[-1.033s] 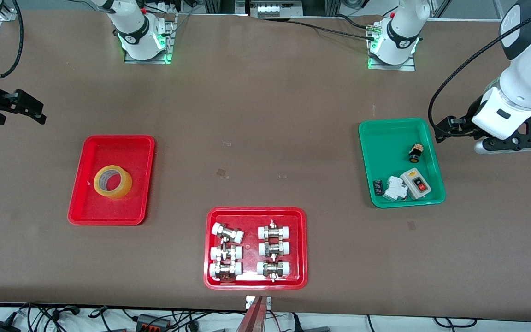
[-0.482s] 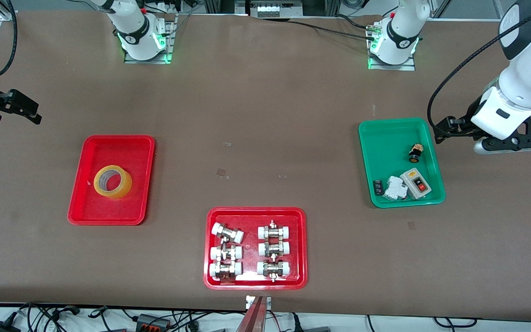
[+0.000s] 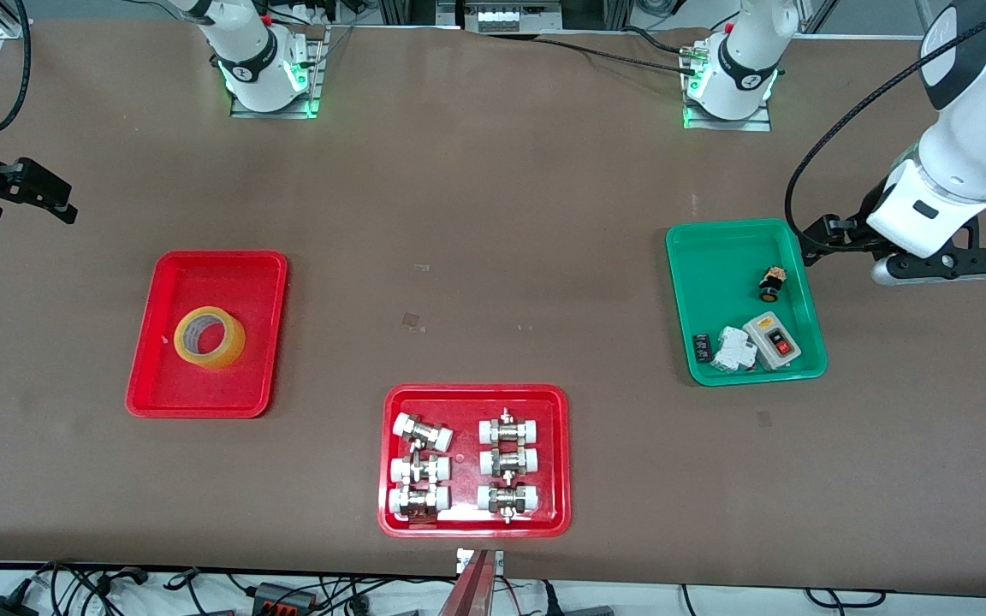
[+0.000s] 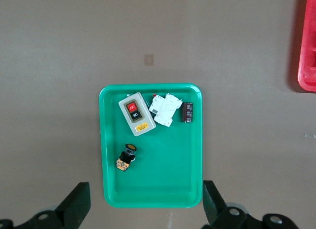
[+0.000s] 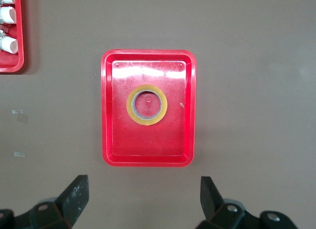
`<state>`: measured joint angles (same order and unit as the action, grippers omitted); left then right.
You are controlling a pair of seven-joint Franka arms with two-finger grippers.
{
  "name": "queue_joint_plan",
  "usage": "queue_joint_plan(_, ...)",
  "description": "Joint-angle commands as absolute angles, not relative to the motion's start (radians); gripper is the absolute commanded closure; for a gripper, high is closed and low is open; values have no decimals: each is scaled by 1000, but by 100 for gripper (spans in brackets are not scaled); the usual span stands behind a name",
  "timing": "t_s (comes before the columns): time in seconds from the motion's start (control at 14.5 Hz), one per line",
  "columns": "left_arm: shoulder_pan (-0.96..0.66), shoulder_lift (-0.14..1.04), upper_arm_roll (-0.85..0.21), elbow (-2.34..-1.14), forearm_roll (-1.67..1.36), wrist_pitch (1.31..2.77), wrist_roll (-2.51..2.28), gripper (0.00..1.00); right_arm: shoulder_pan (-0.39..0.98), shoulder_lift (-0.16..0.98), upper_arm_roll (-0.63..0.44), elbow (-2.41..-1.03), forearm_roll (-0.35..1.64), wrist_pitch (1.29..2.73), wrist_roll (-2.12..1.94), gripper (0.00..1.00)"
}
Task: Left arm passes tape to right arm into tray
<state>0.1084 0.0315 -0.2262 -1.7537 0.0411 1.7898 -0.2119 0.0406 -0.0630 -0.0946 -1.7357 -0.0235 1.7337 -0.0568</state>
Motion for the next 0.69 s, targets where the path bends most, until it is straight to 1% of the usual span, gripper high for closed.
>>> queue_joint_plan(0.0, 110, 28, -238, -1746, 49, 1790, -212, 0, 38, -86, -89, -1758, -18, 1730, -44, 0)
queue_joint_plan(0.48, 112, 28, -238, -1746, 49, 1790, -213, 0, 32, -83, -84, -1758, -18, 1733, -43, 0)
queue_joint_plan(0.62, 112, 29, -238, -1746, 49, 1790, -213, 0, -23, -83, -23, -1758, -17, 1733, -43, 0)
